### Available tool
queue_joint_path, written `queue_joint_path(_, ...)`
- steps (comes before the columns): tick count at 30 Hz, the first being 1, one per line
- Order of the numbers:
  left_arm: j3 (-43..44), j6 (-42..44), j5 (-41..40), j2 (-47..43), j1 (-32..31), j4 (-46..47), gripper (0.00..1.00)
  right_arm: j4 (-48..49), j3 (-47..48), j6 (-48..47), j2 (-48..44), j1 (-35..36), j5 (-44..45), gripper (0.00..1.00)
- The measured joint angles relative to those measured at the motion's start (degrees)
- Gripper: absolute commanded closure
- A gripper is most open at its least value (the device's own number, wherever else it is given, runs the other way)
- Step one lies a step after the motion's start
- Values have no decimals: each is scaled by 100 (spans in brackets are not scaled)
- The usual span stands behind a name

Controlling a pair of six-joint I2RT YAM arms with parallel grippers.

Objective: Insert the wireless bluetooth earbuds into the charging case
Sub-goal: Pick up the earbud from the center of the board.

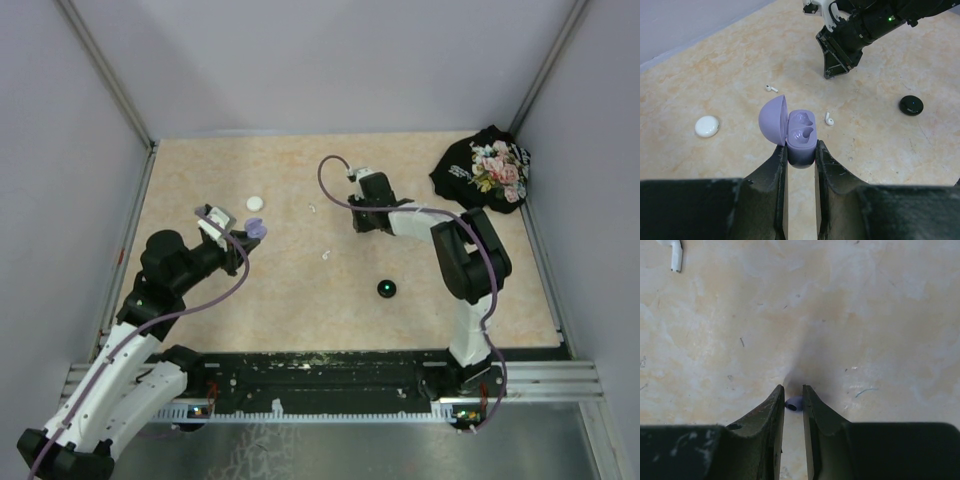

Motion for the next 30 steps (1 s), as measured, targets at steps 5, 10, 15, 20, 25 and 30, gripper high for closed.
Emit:
queue_joint_path(5, 0, -2, 0, -9, 24, 0, 100, -330, -87, 181, -181, 249, 101, 73)
queue_joint_path(10, 0, -2, 0, -22, 26, 0, 100, -527, -313, 295, -457, 437, 98, 73)
queue_joint_path(15, 0, -4, 0, -22, 26, -2, 100, -688, -450, 302, -643, 516, 52, 73)
queue_joint_path(20, 0, -4, 0, -22, 35, -2, 100, -824, -470, 293, -800, 595, 22, 73)
queue_joint_path(25, 0, -4, 2, -20, 39, -2, 100, -964, -481, 236, -905, 625, 83, 73)
queue_joint_path(30, 0, -7, 4, -20, 61, -2, 100, -977, -490, 181, -905, 643, 155, 73)
